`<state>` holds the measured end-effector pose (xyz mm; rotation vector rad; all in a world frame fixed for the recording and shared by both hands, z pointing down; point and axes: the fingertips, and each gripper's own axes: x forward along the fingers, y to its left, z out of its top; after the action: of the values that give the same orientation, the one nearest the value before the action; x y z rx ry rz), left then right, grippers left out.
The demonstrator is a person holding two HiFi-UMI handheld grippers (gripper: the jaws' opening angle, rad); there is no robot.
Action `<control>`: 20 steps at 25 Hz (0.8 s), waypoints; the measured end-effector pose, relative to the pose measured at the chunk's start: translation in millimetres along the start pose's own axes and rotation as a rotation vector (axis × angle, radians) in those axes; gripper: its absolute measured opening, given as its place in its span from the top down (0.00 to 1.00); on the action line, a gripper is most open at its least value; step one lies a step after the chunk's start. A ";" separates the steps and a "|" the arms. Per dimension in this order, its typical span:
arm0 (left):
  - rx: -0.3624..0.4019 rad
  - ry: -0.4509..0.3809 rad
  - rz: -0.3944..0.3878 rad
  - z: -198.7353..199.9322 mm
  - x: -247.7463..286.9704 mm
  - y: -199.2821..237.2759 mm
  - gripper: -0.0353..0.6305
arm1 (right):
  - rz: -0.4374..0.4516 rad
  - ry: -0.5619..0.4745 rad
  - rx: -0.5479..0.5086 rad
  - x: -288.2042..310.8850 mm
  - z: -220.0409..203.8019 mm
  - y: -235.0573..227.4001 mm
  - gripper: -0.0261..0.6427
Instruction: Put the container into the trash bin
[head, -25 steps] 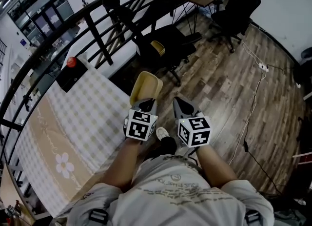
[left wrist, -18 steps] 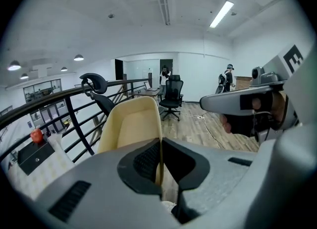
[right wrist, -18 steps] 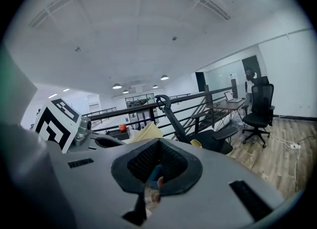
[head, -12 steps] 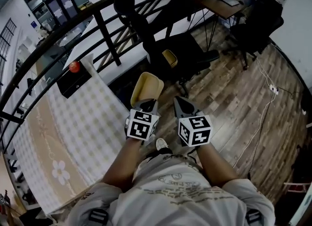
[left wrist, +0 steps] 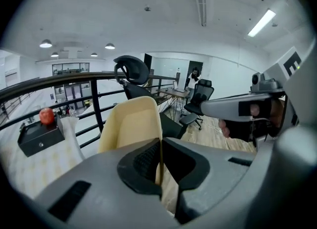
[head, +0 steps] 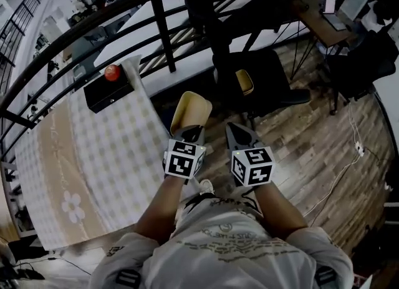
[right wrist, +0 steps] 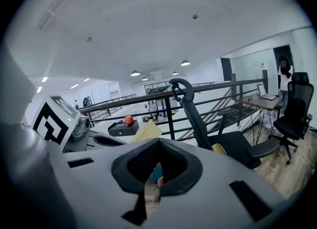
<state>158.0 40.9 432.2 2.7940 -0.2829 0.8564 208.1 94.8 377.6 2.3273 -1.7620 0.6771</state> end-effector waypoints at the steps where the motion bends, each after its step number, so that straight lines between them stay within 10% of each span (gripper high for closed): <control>1: -0.019 0.001 0.006 -1.3 2.9 6.1 0.92 | 0.013 0.007 -0.003 8.6 -0.3 1.8 0.98; 20: -0.352 -0.009 0.285 3.6 69.0 101.5 0.92 | 0.402 0.152 -0.155 161.8 22.7 1.8 0.98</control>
<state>191.5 -65.9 482.7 2.4627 -0.7673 0.7631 246.4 -56.0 427.4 1.7880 -2.1431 0.7188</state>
